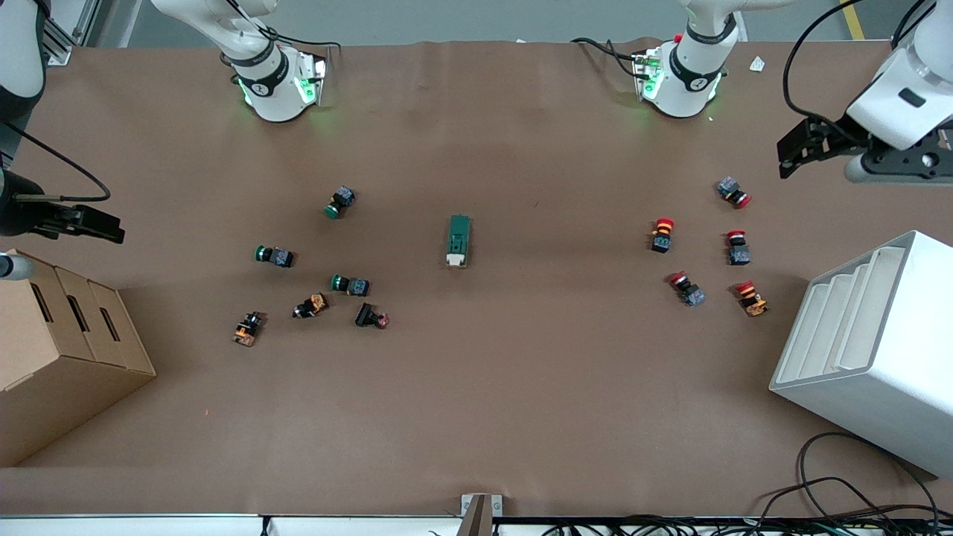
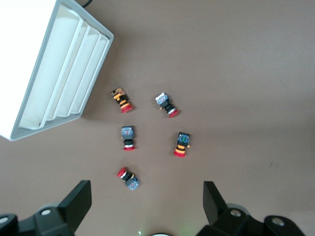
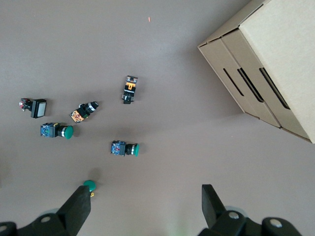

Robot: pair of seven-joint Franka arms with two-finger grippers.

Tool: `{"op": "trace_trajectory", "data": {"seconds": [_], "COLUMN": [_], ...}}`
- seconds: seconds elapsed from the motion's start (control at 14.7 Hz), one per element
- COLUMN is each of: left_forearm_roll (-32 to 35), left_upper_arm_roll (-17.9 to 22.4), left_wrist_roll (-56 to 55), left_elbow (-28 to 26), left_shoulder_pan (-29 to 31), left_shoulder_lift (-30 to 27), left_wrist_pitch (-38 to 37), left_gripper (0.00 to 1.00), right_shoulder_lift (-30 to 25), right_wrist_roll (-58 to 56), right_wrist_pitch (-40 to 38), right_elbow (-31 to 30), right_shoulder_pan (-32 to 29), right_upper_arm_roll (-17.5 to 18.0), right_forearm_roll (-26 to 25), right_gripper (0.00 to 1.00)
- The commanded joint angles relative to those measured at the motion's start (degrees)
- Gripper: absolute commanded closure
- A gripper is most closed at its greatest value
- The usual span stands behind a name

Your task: Close load switch with both arms

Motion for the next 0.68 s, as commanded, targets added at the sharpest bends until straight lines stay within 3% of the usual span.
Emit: {"op": "trace_trajectory", "data": {"seconds": [0.0, 0.27, 0.61], "left_forearm_roll": [-1.17, -1.17, -1.17], "left_upper_arm_roll": [0.71, 0.27, 0.18], "left_wrist_roll": [1.25, 1.25, 1.34], "left_elbow": [-1.76, -1.5, -0.71], "left_shoulder_pan": [0.2, 0.12, 0.29], "left_shoulder_lift": [-2.28, -1.58, -0.52], "left_wrist_pitch": [-0.24, -0.24, -0.41], "left_gripper": [0.0, 0.0, 0.0], "right_shoulder_lift": [0.19, -0.69, -7.35], "right_wrist_roll": [0.34, -0.01, -0.28], "right_wrist_pitch": [-2.21, -3.01, -2.57], "right_elbow": [0.32, -0.73, -6.34], "right_shoulder_pan": [-0.79, -2.99, -2.9], "right_upper_arm_roll": [0.61, 0.52, 0.61], "right_forearm_roll": [1.04, 4.56, 4.74], "right_gripper": [0.0, 0.0, 0.0]}}
